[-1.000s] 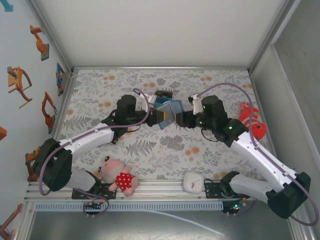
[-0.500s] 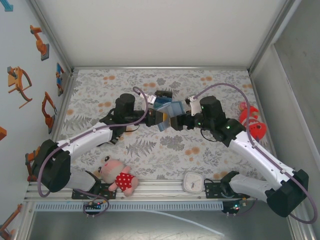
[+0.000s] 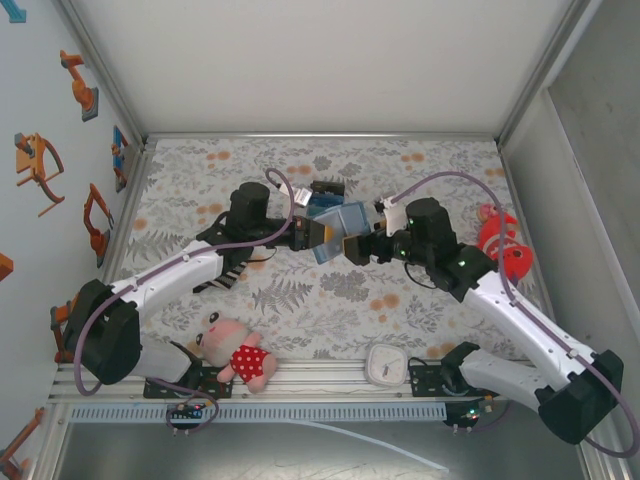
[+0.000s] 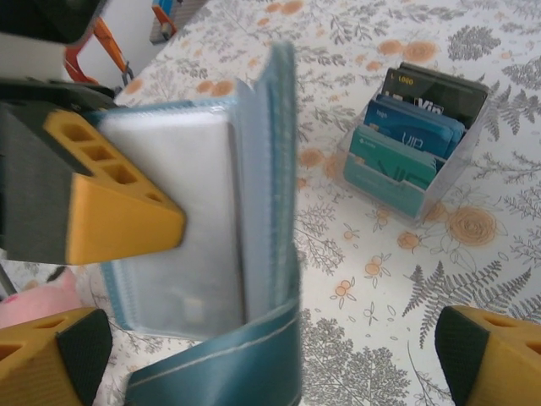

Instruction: Take the credit cards out of the card holder

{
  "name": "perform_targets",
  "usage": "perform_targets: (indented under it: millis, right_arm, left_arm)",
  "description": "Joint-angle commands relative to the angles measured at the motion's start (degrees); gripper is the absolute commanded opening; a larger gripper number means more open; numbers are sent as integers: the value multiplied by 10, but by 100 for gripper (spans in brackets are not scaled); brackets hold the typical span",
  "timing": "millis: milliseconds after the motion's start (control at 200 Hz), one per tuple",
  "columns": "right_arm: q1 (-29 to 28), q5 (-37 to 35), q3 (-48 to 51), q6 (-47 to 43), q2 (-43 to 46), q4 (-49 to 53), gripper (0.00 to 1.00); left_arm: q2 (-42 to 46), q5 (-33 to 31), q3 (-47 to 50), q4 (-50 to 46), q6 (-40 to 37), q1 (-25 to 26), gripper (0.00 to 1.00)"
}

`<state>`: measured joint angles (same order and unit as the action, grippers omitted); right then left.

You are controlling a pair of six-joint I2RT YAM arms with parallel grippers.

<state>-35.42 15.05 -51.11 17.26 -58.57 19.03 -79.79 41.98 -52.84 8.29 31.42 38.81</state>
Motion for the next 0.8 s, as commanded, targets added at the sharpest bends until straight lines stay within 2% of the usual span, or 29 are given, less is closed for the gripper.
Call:
perform_targets:
  millis: [0, 130, 290, 456, 621, 791]
  right_arm:
    - [2, 6, 12, 17, -9, -40, 91]
    - [2, 31, 21, 46, -27, -73, 78]
    - [2, 24, 37, 72, -41, -81, 64]
    - [3, 48, 74, 115, -30, -129, 34]
    - [14, 75, 107, 168, -16, -189, 2]
    - [32, 93, 143, 229, 6, -252, 0]
  left_arm:
    - [17, 44, -24, 14, 11, -1, 1]
    - [13, 50, -26, 15, 17, 0, 3]
    - [1, 52, -30, 14, 22, 1, 5]
    - [-9, 60, -35, 15, 28, 2, 10]
    - [-14, 68, -26, 47, 52, 2, 20]
    - [-7, 87, 9, 112, 106, -7, 41]
